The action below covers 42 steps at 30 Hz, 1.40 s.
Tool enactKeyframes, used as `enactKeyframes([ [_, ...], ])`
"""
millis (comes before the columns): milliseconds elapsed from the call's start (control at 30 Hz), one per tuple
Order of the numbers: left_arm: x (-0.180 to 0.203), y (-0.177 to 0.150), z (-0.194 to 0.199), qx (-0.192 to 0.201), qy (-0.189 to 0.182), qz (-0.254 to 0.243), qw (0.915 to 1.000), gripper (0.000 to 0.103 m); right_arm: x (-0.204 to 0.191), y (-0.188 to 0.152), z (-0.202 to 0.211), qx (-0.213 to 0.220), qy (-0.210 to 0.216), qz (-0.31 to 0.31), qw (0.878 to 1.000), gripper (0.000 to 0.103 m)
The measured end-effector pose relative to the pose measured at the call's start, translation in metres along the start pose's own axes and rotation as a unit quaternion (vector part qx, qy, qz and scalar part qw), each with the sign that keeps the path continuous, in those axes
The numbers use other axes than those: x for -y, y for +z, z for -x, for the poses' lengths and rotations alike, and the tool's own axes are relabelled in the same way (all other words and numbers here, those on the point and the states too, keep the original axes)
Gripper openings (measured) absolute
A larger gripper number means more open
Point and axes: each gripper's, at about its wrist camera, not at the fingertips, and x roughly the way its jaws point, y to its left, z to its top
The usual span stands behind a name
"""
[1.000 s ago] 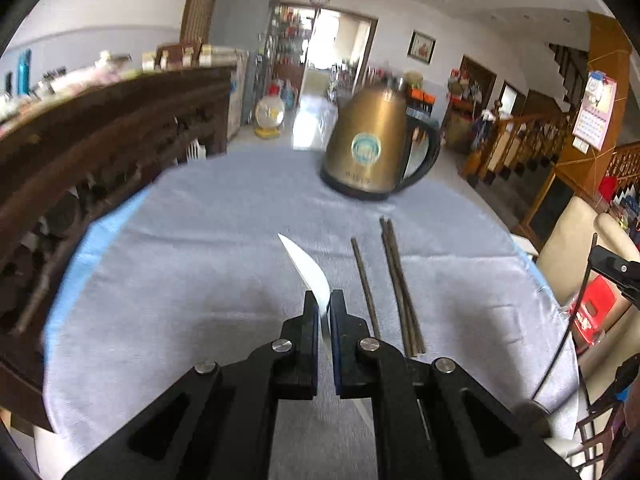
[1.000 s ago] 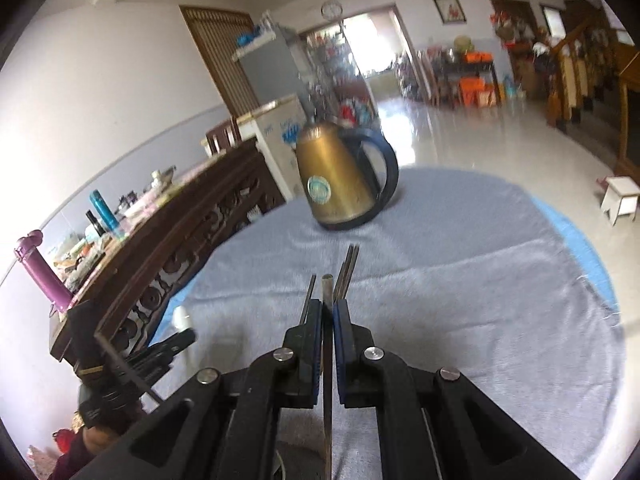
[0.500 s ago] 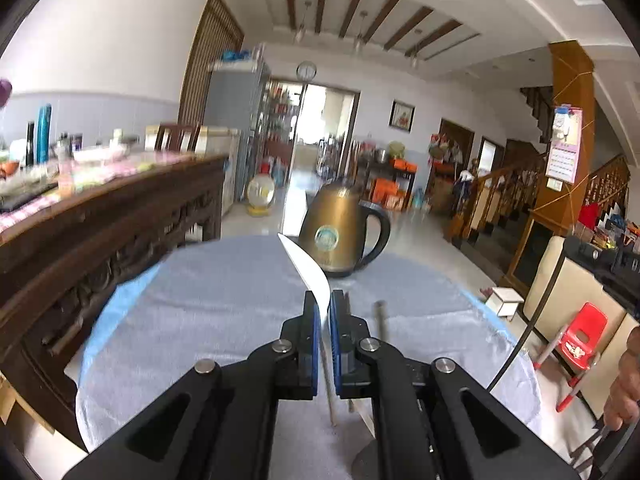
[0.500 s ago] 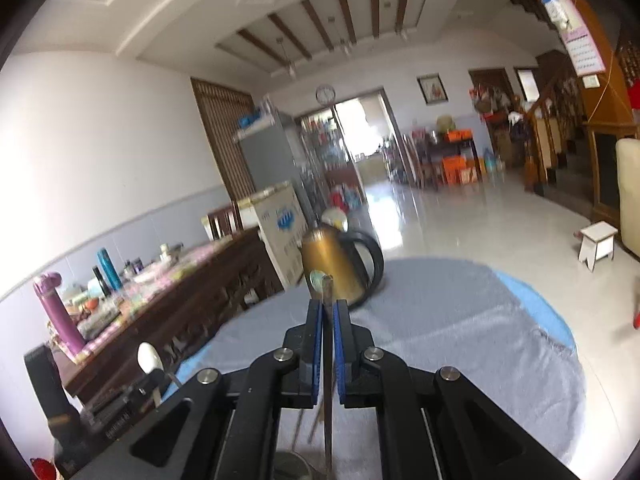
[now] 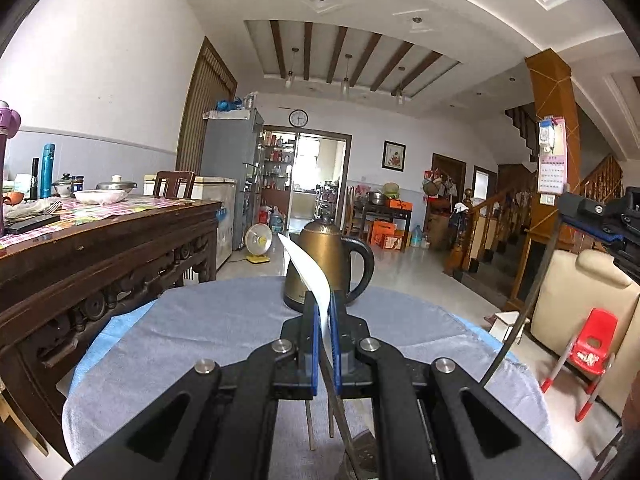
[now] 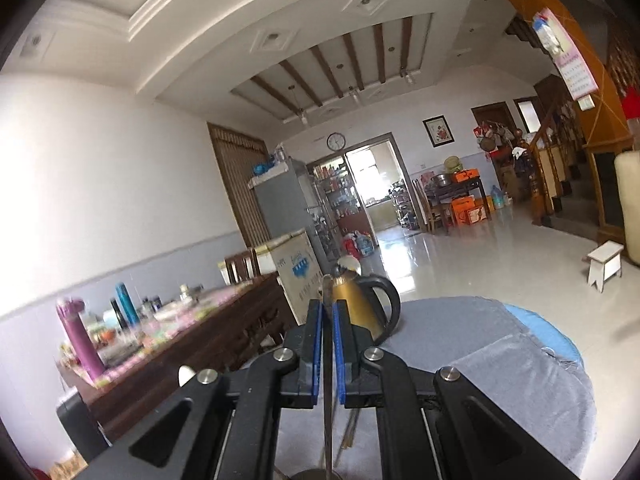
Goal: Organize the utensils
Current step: 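Lower the chopsticks into the grey cup and open the right gripper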
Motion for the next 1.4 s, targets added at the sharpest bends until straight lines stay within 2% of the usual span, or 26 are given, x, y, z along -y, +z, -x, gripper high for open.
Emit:
enactKeyframes([
  [167,0.01,-0.016,-0.004,-0.008,-0.002,-0.019,0.9998,0.005,-0.005,-0.018,-0.005,-0.021,0.0,0.022,1.0,0.006],
  [600,0.031,-0.052,-0.012,-0.037,0.005,-0.055,0.9978,0.005,0.024,-0.048,-0.006,-0.074,0.001,-0.003,0.997,0.006],
  [867,0.035,-0.062,-0.017,-0.053,0.004,-0.073,0.9959,0.006,0.014,-0.058,-0.014,-0.099,0.013,0.011,0.995,0.006],
  [1067,0.036,-0.069,-0.016,-0.065,-0.006,-0.086,0.9942,0.006,0.008,-0.067,-0.023,-0.134,0.026,0.021,0.99,0.008],
  [1233,0.041,-0.074,-0.01,-0.077,-0.028,-0.102,0.9914,0.007,0.003,-0.07,-0.022,-0.14,0.03,0.037,0.989,0.008],
  [1267,0.042,-0.075,-0.008,-0.079,-0.03,-0.108,0.9906,0.01,0.003,-0.069,-0.021,-0.14,0.033,0.036,0.989,0.012],
  [1300,0.041,-0.076,-0.007,-0.081,-0.034,-0.111,0.9899,0.022,0.004,-0.068,-0.02,-0.138,0.036,0.034,0.989,0.021],
  [1333,0.041,-0.076,-0.006,-0.082,-0.038,-0.113,0.9895,0.038,0.006,-0.068,-0.018,-0.135,0.039,0.032,0.99,0.028],
  [1400,0.039,-0.076,0.0,-0.077,-0.034,-0.116,0.9896,0.051,0.008,-0.067,-0.014,-0.129,0.041,0.028,0.99,0.054],
])
